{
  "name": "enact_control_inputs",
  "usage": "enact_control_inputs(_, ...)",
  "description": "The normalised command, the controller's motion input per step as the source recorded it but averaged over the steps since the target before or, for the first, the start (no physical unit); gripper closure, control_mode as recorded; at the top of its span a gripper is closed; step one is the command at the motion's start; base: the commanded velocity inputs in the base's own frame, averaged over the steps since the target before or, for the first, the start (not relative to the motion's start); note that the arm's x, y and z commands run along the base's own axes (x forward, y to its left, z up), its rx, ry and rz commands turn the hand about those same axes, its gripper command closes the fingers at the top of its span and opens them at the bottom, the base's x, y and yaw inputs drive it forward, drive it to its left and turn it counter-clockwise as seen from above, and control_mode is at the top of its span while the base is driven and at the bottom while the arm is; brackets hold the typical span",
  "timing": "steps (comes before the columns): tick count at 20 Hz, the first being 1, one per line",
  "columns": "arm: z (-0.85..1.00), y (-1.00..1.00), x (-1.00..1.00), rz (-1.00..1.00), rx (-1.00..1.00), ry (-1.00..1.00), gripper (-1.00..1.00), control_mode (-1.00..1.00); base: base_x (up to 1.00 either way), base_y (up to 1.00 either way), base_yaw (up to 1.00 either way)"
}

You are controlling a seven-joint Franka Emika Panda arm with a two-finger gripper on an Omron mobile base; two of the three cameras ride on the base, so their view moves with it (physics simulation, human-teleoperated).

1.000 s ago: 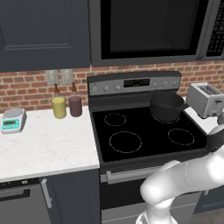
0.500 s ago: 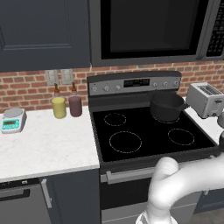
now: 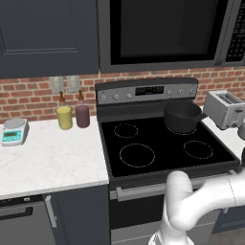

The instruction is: Pick the kettle from the counter and place it on a stove burner. Then turn the burner on.

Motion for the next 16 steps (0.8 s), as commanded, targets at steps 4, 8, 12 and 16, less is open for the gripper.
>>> enact_control_inputs(4, -0.24, 0.0, 0.38, -0.01, -0.08, 0.0, -1.0, -1.0, 0.0, 0.0, 0.0)
enact_control_inputs(8, -0.19, 0.02, 0.58, -0.03, -0.03, 0.0, -1.0, -1.0, 0.0, 0.0, 0.0)
enact_control_inputs(12, -0.28, 0.07, 0.58, -0.05, -0.03, 0.0, -1.0, -1.0, 0.0, 0.0, 0.0)
enact_control_inputs(16, -0.45, 0.01, 0.45, -0.06, -0.08, 0.03, -1.0, -1.0, 0.0, 0.0, 0.0)
